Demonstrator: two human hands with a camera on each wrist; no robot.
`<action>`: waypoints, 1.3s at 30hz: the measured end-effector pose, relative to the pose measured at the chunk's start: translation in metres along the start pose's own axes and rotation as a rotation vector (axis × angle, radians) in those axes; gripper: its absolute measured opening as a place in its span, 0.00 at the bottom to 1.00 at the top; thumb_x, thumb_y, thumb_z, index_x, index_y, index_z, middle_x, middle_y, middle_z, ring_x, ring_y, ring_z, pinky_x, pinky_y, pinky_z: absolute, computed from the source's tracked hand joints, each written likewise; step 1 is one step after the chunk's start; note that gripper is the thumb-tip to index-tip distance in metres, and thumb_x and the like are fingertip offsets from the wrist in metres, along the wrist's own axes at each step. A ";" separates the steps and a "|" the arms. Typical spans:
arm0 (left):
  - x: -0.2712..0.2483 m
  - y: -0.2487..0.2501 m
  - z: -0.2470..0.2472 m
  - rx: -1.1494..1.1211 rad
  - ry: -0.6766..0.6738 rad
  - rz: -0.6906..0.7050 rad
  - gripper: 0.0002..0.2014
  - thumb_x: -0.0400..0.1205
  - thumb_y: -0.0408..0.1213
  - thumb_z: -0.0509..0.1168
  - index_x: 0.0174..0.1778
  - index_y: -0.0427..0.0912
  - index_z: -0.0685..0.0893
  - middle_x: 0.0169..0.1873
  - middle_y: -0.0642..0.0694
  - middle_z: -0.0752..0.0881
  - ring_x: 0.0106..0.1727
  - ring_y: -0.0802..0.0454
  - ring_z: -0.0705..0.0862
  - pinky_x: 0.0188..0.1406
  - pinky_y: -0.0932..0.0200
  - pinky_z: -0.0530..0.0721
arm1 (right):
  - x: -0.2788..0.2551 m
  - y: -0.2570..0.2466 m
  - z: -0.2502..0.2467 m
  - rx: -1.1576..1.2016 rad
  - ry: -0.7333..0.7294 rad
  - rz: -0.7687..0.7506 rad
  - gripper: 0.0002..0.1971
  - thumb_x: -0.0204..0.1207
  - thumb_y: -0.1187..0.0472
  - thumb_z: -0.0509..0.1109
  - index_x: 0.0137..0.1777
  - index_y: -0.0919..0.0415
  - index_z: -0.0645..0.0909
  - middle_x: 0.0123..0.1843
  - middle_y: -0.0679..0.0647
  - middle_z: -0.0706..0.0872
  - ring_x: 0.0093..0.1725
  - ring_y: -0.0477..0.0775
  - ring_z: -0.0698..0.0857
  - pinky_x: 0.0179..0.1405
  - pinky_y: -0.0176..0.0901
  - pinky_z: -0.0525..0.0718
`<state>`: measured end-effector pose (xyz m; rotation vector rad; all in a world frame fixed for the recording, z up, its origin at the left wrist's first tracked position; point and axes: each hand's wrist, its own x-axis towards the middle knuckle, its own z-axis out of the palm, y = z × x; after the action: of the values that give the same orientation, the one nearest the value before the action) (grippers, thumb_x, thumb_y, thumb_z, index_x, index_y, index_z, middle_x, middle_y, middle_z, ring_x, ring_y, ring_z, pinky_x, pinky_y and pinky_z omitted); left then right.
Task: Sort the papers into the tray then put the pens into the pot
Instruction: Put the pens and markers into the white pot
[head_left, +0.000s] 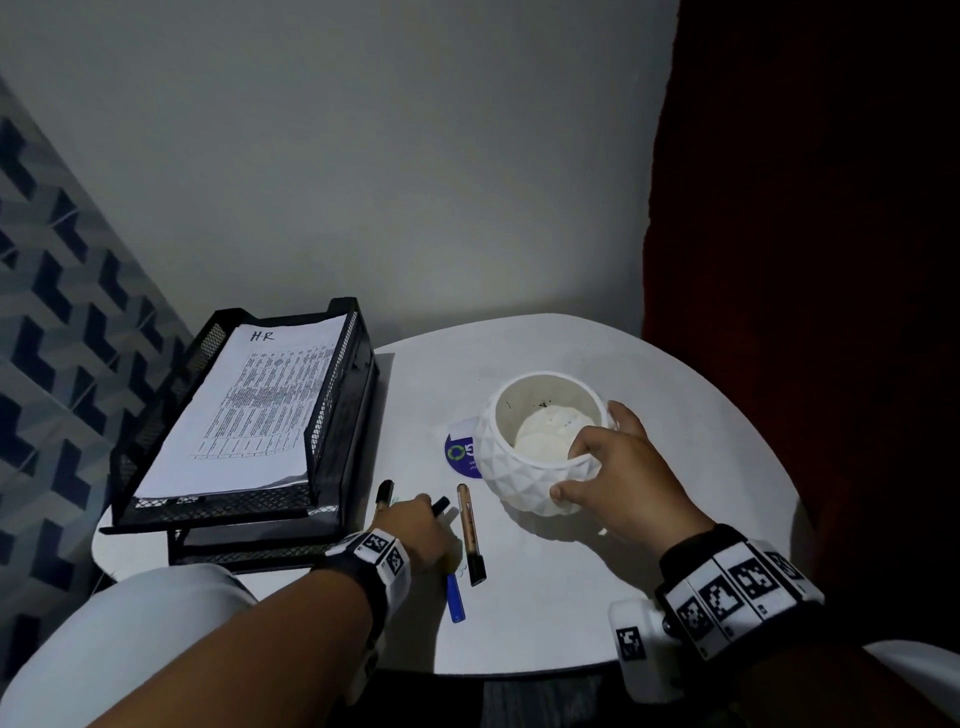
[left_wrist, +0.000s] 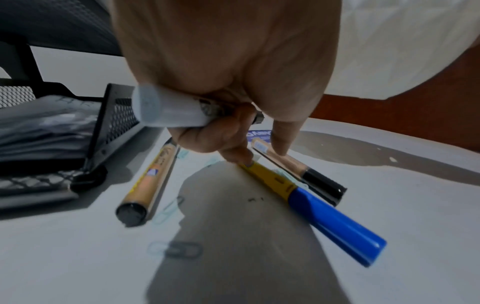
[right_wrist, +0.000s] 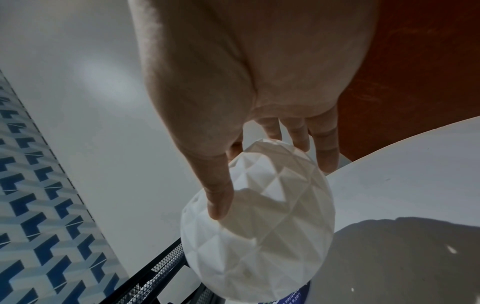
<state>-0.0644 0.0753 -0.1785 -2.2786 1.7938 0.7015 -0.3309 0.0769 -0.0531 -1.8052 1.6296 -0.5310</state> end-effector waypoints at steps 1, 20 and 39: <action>0.000 0.002 0.004 0.017 -0.018 -0.007 0.24 0.74 0.56 0.64 0.59 0.44 0.78 0.54 0.48 0.88 0.56 0.48 0.87 0.71 0.50 0.73 | -0.001 0.000 0.000 -0.003 0.000 -0.002 0.15 0.66 0.56 0.88 0.45 0.52 0.84 0.91 0.45 0.55 0.84 0.58 0.71 0.70 0.43 0.73; -0.057 0.048 -0.152 -1.456 0.240 0.339 0.09 0.89 0.25 0.57 0.61 0.42 0.75 0.43 0.38 0.82 0.38 0.39 0.85 0.44 0.45 0.86 | -0.011 -0.009 0.007 -0.021 -0.130 -0.056 0.14 0.67 0.56 0.87 0.45 0.50 0.83 0.90 0.40 0.54 0.78 0.54 0.74 0.59 0.38 0.72; -0.031 0.050 -0.113 -1.004 0.432 0.342 0.16 0.83 0.25 0.62 0.47 0.54 0.86 0.41 0.47 0.87 0.37 0.48 0.90 0.43 0.50 0.88 | -0.010 -0.015 0.017 -0.014 -0.132 -0.047 0.14 0.67 0.56 0.87 0.47 0.49 0.85 0.89 0.41 0.56 0.73 0.50 0.77 0.52 0.33 0.75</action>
<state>-0.0879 0.0438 -0.0577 -2.8860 2.4418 1.5564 -0.3103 0.0902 -0.0541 -1.8519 1.5089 -0.4129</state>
